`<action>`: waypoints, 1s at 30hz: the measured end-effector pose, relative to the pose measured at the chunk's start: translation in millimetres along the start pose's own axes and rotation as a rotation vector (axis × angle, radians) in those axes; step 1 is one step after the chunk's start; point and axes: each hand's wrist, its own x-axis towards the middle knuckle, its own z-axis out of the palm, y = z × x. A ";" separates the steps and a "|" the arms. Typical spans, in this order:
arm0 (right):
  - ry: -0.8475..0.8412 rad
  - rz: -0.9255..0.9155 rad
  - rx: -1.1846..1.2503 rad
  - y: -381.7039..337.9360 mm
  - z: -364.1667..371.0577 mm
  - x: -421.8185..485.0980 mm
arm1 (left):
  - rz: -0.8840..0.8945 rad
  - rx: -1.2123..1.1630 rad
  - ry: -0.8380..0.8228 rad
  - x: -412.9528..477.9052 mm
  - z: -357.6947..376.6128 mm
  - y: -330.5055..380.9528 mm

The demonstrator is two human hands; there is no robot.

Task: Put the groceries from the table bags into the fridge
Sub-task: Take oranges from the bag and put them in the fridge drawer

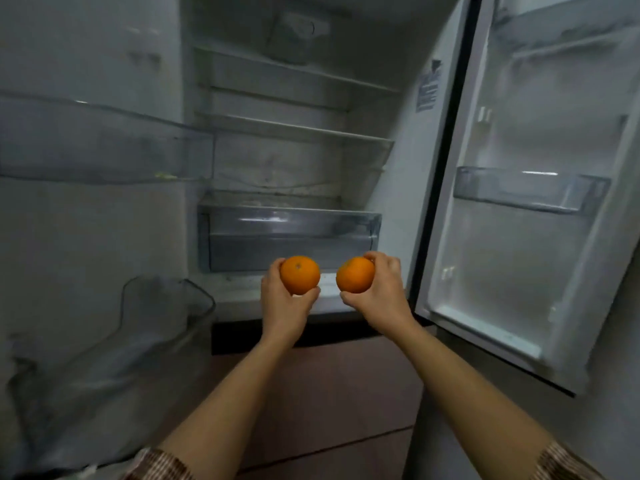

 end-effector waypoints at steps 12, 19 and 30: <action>0.106 -0.060 0.127 19.7 82.2 212.4 | 0.038 0.055 0.417 199.2 60.6 -21.4; 0.038 -0.025 0.071 23.1 112.8 270.2 | 0.087 0.361 0.397 258.8 47.1 -26.7; 0.061 -0.101 0.077 22.1 79.4 258.6 | 0.114 0.627 0.317 233.4 33.2 13.0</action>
